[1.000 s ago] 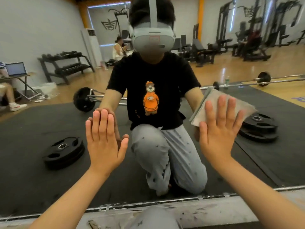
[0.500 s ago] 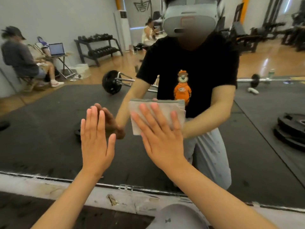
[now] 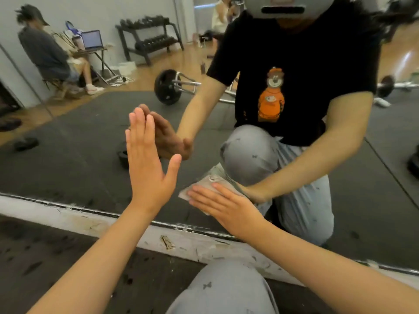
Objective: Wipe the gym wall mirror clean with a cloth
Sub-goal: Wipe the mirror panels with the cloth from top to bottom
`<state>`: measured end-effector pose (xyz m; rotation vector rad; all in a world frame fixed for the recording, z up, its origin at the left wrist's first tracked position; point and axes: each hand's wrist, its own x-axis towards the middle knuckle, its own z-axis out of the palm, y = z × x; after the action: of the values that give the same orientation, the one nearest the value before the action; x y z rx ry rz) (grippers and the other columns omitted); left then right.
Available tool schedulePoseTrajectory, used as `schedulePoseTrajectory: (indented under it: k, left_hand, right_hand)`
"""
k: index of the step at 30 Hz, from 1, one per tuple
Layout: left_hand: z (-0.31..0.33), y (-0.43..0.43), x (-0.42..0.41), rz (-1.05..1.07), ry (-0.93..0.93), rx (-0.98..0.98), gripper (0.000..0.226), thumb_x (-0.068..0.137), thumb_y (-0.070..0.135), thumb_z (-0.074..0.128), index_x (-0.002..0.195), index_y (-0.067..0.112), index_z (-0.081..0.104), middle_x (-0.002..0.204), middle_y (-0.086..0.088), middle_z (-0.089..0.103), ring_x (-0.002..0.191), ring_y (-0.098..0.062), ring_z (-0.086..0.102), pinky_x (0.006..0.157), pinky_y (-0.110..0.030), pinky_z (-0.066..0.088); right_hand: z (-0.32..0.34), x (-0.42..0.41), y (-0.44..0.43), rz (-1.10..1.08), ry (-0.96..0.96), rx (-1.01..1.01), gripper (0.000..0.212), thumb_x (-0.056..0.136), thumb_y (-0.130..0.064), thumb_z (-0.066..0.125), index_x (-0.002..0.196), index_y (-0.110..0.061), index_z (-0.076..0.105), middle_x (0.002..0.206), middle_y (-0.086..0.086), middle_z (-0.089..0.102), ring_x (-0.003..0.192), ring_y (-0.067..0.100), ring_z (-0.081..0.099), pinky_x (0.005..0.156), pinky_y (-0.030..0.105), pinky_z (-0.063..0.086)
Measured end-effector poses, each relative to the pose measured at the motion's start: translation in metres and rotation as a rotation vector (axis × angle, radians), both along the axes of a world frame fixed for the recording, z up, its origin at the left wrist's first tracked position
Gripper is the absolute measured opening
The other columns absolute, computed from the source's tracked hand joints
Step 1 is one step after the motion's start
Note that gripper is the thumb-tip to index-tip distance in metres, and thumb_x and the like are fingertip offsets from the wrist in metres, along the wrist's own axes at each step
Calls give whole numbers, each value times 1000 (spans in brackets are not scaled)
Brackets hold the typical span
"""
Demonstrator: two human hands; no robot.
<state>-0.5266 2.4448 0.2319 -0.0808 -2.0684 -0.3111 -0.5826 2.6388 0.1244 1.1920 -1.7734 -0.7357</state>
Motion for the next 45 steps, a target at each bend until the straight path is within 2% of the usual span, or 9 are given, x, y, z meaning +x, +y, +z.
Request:
schedulePoseTrajectory:
  k: [3, 9, 15, 20, 25, 29, 39, 42, 45]
  left_hand:
    - [-2, 13, -8, 33, 21, 47, 83, 96, 41, 44, 150, -13, 12, 158, -35, 6, 150, -39, -1, 123, -51, -2]
    - [-7, 25, -25, 138, 78, 58, 98, 97, 64, 33, 147, -18, 11, 155, -40, 7, 146, -48, 0, 122, -49, -6]
    - [-10, 19, -26, 152, 80, 51, 96, 97, 62, 38, 149, -14, 11, 156, -38, 9, 147, -45, 2, 122, -48, -5]
    - [-14, 6, -27, 146, 94, 42, 88, 95, 54, 46, 152, -3, 10, 157, -33, 12, 152, -18, -12, 123, -41, -5]
    - [-13, 9, -25, 194, 58, 41, 90, 93, 52, 48, 151, -5, 11, 156, -34, 14, 147, -40, 3, 123, -37, -8]
    - [-11, 7, -22, 230, 28, 22, 90, 91, 51, 47, 153, -1, 8, 157, -30, 12, 152, -19, -12, 123, -37, -7]
    - [-13, 8, -22, 266, 44, -15, 90, 98, 61, 29, 151, -10, 8, 156, -34, 9, 152, -24, -12, 123, -42, -5]
    - [-11, 15, -20, 250, 7, -39, 88, 100, 55, 30, 151, -12, 3, 158, -35, 3, 149, -42, -3, 123, -49, -3]
    - [-6, 26, -10, 183, -13, -55, 81, 100, 40, 38, 152, -10, -1, 160, -31, -5, 151, -37, -10, 123, -53, 0]
  right_hand:
    - [-14, 1, 21, 15, -32, -17, 75, 96, -35, 34, 157, -13, -3, 163, 9, -16, 148, 30, -26, 117, 51, -23]
    - [53, 3, 59, 142, -108, -468, 58, 94, -19, 50, 151, -24, 41, 159, -7, 30, 148, 10, 23, 124, 37, 1]
    - [120, -1, 88, 54, -16, -799, 51, 103, -24, 43, 153, -25, 37, 160, -2, 26, 152, 15, 8, 121, 45, 4]
    - [62, 3, 83, -6, -44, -704, 55, 101, -26, 47, 154, -25, 33, 163, -1, 21, 154, 20, 4, 121, 48, 2]
    - [0, 5, 113, -59, -121, -302, 80, 87, -24, 56, 158, -24, 20, 167, -3, 3, 154, 17, 1, 123, 45, -8]
    - [-5, 2, 127, -54, -130, -204, 72, 87, -21, 49, 156, -24, 26, 165, -4, 11, 153, 14, 3, 124, 42, -8]
    - [105, -9, 141, 30, -9, -779, 54, 103, -24, 40, 155, -27, 31, 163, -3, 22, 153, 17, 8, 121, 46, 5]
    - [79, -7, 130, -19, -1, -899, 56, 102, -26, 43, 156, -26, 28, 164, -1, 18, 154, 20, 6, 122, 49, 2]
    - [21, -3, 135, -59, -43, -825, 59, 102, -27, 41, 157, -28, 23, 166, -5, 9, 154, 20, 7, 122, 48, 1]
